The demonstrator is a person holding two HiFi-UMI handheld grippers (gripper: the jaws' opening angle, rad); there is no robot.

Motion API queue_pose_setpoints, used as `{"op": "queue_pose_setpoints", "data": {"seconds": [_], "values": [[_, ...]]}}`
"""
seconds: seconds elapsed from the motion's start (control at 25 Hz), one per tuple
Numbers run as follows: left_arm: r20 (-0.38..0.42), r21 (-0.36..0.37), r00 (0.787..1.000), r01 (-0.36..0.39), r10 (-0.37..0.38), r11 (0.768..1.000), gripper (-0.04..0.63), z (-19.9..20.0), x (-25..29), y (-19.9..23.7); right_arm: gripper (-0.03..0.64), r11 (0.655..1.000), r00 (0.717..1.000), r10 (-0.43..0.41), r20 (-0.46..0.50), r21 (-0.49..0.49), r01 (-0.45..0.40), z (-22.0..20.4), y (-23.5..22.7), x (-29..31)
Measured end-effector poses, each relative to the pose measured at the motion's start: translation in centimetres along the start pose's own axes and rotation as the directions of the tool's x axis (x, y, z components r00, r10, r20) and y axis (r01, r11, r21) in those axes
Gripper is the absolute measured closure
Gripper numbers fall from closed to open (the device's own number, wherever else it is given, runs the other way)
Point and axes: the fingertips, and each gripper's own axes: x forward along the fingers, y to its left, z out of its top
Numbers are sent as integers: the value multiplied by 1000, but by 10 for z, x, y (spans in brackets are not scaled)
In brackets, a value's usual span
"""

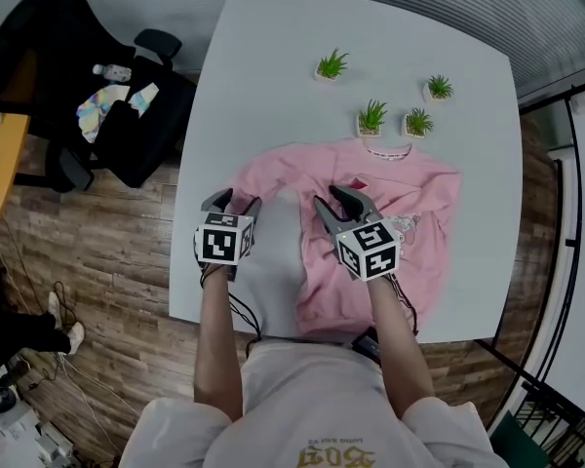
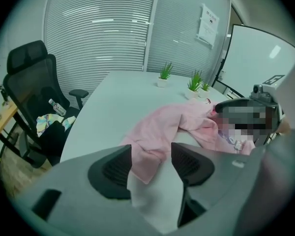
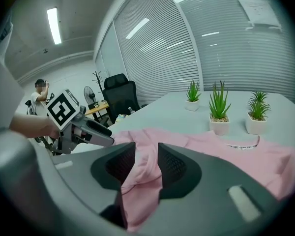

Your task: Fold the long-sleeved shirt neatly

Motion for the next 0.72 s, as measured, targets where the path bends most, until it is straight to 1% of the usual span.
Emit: {"op": "queue_pose_setpoints", "data": {"seconds": [0.2, 0.32, 0.44, 0.48, 0.52, 0.72], "values": [[-34, 4, 999, -1, 1, 1000, 359, -10, 9, 2, 463, 1000, 1000, 0, -17, 13, 0, -7, 5, -1], [-40, -4, 999, -36, 36, 999, 397, -13, 13, 8, 469, 1000, 1000, -1, -30, 11, 2, -12, 8, -2], [-42, -4, 996, -73, 73, 997, 479, -14, 15, 13, 478, 999, 999, -15, -32, 29, 16, -15, 5, -5], [-41, -3, 996, -79, 78, 997, 492, -13, 15, 13, 483, 999, 999, -20, -30, 37, 21, -15, 4, -7], [-40, -2, 996, -83, 83, 997, 537, -13, 15, 13, 485, 999, 999, -24, -29, 42, 25, -16, 4, -8], [-14, -10, 995, -100, 100, 995, 551, -9, 7, 16, 492, 998, 999, -34, -14, 53, 35, -13, 3, -16]]}}
